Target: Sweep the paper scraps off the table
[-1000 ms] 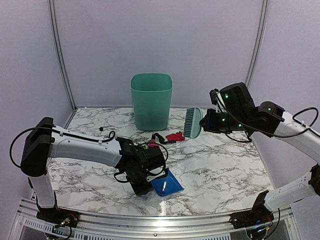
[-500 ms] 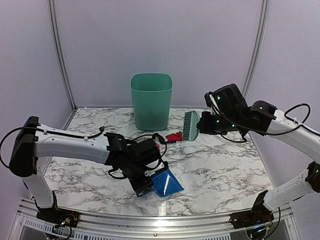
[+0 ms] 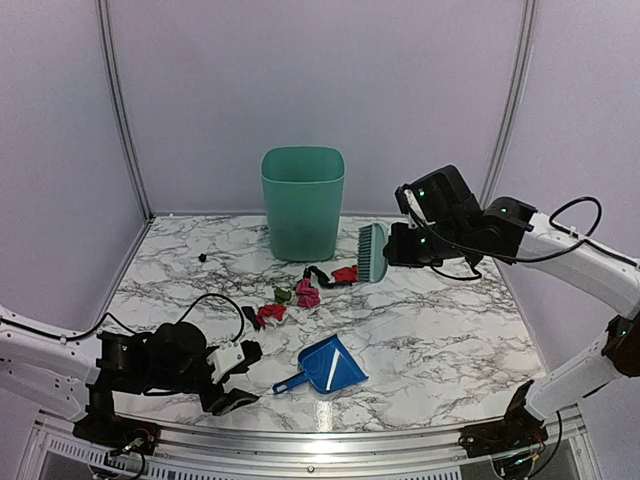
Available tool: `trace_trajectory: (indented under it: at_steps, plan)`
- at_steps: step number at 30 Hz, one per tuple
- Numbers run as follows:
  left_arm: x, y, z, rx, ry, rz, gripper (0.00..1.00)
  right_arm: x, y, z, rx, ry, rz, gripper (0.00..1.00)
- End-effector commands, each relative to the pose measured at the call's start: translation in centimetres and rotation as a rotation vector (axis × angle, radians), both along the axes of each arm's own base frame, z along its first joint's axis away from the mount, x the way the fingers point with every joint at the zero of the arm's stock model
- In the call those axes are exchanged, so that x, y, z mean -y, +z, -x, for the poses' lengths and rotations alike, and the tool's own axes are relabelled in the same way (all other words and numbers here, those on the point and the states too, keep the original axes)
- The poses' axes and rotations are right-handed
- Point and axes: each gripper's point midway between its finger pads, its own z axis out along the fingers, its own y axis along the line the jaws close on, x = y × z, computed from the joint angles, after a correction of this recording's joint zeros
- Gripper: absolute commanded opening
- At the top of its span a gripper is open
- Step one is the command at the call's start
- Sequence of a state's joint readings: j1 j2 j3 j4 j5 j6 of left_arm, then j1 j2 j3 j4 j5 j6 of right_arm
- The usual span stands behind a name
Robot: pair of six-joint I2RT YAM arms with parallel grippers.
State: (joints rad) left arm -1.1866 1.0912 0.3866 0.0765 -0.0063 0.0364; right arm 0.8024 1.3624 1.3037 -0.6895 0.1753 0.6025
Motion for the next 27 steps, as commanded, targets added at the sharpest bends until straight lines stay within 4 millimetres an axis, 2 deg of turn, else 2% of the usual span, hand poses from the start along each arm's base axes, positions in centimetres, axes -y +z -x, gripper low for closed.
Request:
trace_trajectory:
  at_steps: [1, 6, 9, 17, 21, 27]
  plan:
    - [2.4, 2.6, -0.5, 0.094, -0.042, 0.163, 0.69, -0.8, 2.1, -0.9, 0.043, 0.013, -0.048, 0.0]
    - [2.7, -0.4, -0.6, 0.09, -0.056, 0.116, 0.66, -0.9, 2.0, -0.8, 0.037, 0.013, -0.055, 0.0]
    - [3.4, -1.5, -0.9, 0.087, -0.055, 0.111, 0.65, -0.8, 2.1, -0.7, 0.035, 0.01, -0.061, 0.0]
    - [5.5, -2.6, -1.8, 0.079, -0.033, 0.152, 0.62, 0.3, 2.0, 0.2, 0.023, -0.021, -0.083, 0.0]
    - [5.5, -3.3, -2.6, 0.101, 0.002, 0.137, 0.59, 1.1, 2.1, 0.7, 0.021, -0.043, -0.087, 0.0]
    - [5.8, -4.6, -2.6, 0.108, 0.009, 0.109, 0.53, 1.8, 2.0, 1.1, 0.016, -0.059, -0.083, 0.0]
